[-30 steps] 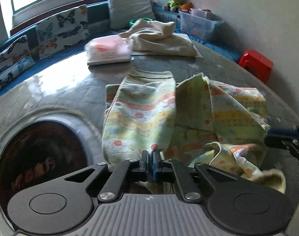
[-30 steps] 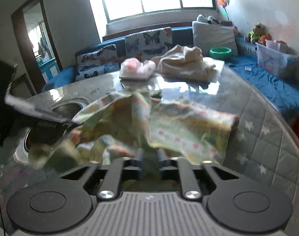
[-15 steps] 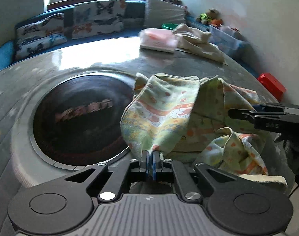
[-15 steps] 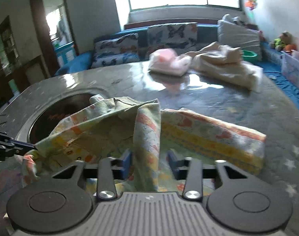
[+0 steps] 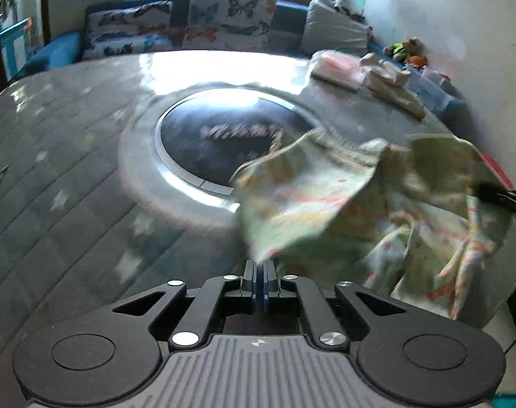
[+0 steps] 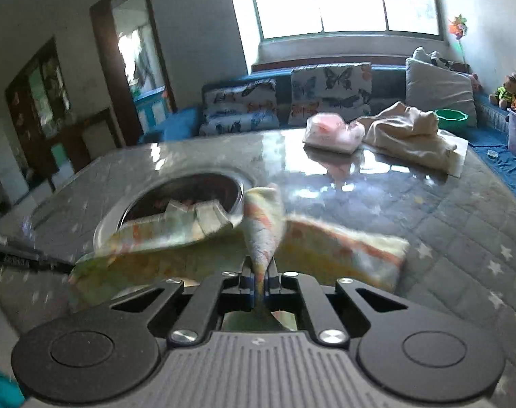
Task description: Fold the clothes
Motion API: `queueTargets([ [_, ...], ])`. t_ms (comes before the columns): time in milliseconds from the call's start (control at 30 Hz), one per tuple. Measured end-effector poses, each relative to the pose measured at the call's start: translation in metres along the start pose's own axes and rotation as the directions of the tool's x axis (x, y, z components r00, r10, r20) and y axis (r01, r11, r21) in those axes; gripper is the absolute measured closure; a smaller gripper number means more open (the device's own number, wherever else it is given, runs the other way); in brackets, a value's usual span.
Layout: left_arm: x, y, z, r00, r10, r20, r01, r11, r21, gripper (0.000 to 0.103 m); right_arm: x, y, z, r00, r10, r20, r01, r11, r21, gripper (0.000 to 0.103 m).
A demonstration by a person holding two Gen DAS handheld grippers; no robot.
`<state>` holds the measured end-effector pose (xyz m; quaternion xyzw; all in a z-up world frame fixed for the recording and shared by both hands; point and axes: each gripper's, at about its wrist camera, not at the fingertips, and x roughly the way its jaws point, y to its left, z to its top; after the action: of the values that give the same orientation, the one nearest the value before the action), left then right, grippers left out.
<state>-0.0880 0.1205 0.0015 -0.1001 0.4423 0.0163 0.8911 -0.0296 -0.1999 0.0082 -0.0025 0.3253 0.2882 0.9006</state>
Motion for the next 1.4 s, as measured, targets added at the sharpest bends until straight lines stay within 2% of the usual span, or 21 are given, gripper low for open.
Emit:
queueTargets([
  [100, -0.010, 0.013, -0.008, 1.000, 0.015, -0.018, -0.016, 0.999, -0.029, 0.099, -0.011, -0.002, -0.009, 0.999, 0.010, -0.053, -0.010, 1.000, 0.007, 0.094],
  [167, -0.013, 0.020, -0.009, 0.999, 0.029, -0.020, -0.030, 0.999, -0.037, 0.099, -0.017, -0.004, -0.012, 0.997, 0.001, -0.079, 0.000, 1.000, 0.011, 0.074],
  [333, -0.011, 0.020, 0.012, 0.998, 0.059, 0.033, -0.059, 0.998, -0.006, 0.093, -0.025, -0.021, -0.001, 0.997, -0.074, -0.026, 0.076, 0.996, 0.048, 0.065],
  [533, 0.014, -0.005, 0.055, 0.997, 0.018, 0.080, -0.024, 0.997, 0.076, 0.081, -0.010, -0.043, 0.011, 0.991, -0.132, -0.012, 0.133, 0.988, 0.078, 0.049],
  [600, 0.027, -0.014, 0.067, 0.997, 0.012, 0.078, -0.021, 0.994, 0.107, 0.077, 0.002, -0.050, 0.011, 0.989, -0.145, -0.028, 0.147, 0.985, 0.086, 0.049],
  [833, 0.075, -0.032, 0.107, 0.998, 0.004, 0.057, -0.012, 0.989, 0.150, 0.077, 0.035, -0.075, 0.013, 0.985, -0.160, -0.071, 0.168, 0.978, 0.123, 0.048],
  [1200, 0.132, -0.039, 0.137, 0.996, -0.081, -0.027, 0.084, 0.981, 0.173, 0.077, 0.061, -0.101, 0.014, 0.983, -0.155, -0.103, 0.173, 0.966, 0.194, 0.046],
  [1300, 0.140, -0.041, 0.139, 0.994, -0.100, -0.040, 0.106, 0.976, 0.189, 0.078, 0.067, -0.107, 0.015, 0.982, -0.152, -0.116, 0.173, 0.964, 0.204, 0.046],
  [1400, 0.143, -0.044, 0.141, 0.993, -0.113, -0.035, 0.118, 0.968, 0.222, 0.091, 0.073, -0.112, 0.016, 0.982, -0.136, -0.128, 0.162, 0.960, 0.228, 0.046],
])
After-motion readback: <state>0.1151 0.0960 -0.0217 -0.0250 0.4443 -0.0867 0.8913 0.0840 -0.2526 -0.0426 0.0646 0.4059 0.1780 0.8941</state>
